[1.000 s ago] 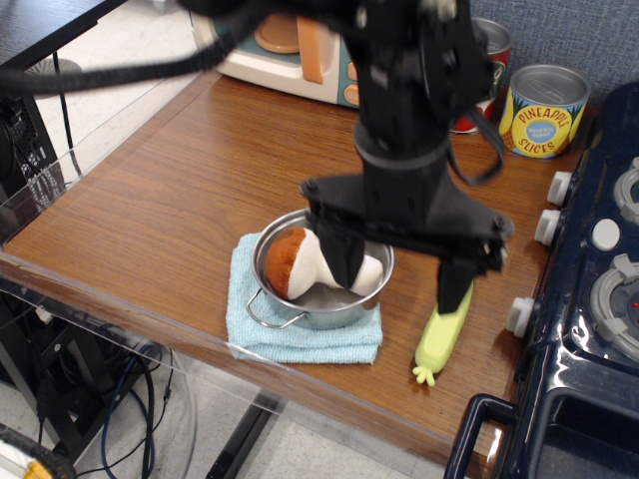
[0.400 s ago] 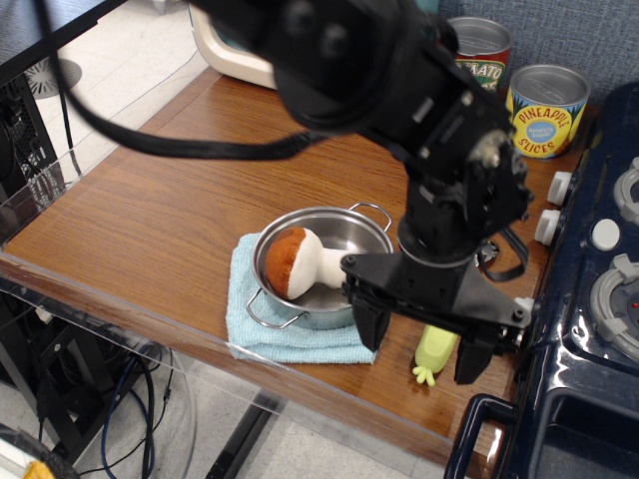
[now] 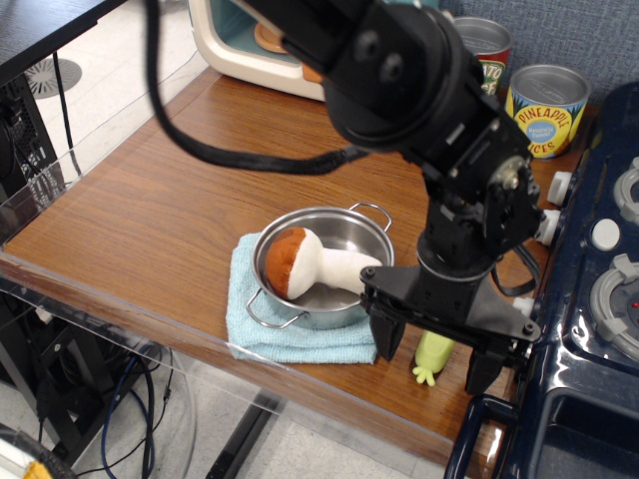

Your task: Pick up the spoon and place it in the opposite corner

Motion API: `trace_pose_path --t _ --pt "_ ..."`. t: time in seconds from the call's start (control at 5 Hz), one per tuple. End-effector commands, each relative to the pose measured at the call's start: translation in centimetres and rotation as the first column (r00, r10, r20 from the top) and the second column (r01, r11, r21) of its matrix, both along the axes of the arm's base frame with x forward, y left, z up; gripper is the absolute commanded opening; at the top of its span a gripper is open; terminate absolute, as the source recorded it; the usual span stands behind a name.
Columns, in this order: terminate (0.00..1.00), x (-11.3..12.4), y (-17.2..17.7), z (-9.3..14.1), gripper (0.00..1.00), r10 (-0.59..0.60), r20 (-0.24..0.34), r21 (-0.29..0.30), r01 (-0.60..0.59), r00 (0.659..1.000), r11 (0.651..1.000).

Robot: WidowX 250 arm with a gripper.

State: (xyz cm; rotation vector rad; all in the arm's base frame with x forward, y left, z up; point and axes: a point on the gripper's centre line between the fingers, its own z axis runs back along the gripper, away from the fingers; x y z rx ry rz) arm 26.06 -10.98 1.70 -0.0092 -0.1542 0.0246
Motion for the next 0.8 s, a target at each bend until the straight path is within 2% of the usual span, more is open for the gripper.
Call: trace_pose_path --t 0.0,0.4,0.6 --pt "0.0 0.6 -0.2 0.5 0.0 -0.017 0.05 -0.014 0.018 0.999 1.0" --pt "0.0 0.5 0.1 1.2 0.0 -0.013 0.077 0.007 0.012 0.997 1.0" --pt "0.0 0.8 0.3 2.1 0.0 -0.02 0.094 -0.004 0.021 0.995 1.0"
